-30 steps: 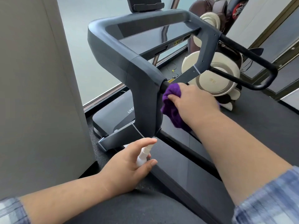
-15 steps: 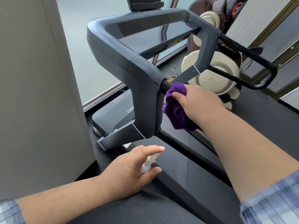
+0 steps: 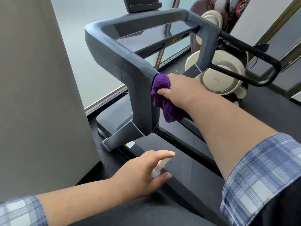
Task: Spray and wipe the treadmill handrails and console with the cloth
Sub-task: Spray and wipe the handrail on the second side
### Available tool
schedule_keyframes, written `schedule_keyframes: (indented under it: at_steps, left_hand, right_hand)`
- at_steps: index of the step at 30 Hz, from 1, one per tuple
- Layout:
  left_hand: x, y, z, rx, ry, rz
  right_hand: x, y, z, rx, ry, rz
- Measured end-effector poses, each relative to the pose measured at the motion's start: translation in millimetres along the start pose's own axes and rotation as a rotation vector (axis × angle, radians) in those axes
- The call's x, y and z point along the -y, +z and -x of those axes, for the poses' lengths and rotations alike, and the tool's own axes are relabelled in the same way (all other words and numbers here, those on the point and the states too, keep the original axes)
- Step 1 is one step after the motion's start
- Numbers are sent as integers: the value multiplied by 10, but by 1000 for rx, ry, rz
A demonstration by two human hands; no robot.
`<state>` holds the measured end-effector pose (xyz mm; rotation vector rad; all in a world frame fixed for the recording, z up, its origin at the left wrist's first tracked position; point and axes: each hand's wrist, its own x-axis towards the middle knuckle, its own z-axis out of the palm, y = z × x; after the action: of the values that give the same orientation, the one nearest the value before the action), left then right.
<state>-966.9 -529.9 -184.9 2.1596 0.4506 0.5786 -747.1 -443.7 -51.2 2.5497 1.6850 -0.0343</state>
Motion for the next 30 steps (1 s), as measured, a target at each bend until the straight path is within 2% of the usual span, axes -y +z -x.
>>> schedule_keyframes:
  at_steps: [11, 22, 30]
  left_hand:
    - [-363, 436, -35, -95, -48, -61]
    - [-896, 1231, -261, -65, -54, -83]
    - [-1244, 1707, -344, -66, -70, -104]
  right_hand:
    - [-688, 118, 539, -13, -76, -87]
    - [-1504, 238, 1109, 22, -132, -224]
    - [-2133, 430, 1697, -92, -126, -229]
